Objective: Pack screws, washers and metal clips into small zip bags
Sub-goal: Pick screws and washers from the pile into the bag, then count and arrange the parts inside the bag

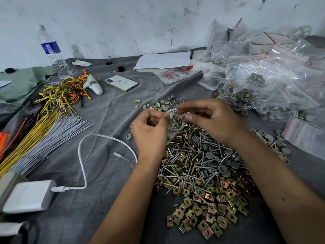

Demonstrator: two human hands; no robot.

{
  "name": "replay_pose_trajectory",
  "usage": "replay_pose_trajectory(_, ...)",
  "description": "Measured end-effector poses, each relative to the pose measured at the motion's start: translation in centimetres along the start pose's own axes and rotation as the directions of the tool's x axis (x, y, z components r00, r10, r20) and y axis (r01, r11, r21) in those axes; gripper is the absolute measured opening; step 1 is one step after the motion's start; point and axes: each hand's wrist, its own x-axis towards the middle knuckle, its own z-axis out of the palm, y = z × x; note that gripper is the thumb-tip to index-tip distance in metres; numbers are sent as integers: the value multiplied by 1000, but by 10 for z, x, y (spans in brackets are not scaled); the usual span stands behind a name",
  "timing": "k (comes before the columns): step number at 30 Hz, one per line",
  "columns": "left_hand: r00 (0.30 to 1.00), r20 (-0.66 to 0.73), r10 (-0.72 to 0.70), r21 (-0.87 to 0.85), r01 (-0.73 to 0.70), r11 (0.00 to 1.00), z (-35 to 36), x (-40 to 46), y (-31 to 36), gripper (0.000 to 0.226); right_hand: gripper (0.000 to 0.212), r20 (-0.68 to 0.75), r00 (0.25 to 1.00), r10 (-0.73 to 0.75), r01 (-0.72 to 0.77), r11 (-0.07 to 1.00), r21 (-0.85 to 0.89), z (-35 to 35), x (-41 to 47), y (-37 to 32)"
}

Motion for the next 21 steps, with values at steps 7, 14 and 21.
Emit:
replay_pose_trajectory(7, 999, -48, 5, -12, -6, 1000, -1, -1, 2, 11, 22, -179, 983, 42, -103, 932, -346, -11, 1, 10)
replay_pose_trajectory(14, 937, -349, 9, -168, -72, 983, -5, 6, 4, 17, 34, 93, 986, 138, -33, 712, -702, 2, 2, 10)
replay_pose_trajectory(21, 934, -359, -1, -163, -61, 985, -6, 7, 3, 15, 19, -25, 1000, 15, -27, 793, -609, -1, 3, 15)
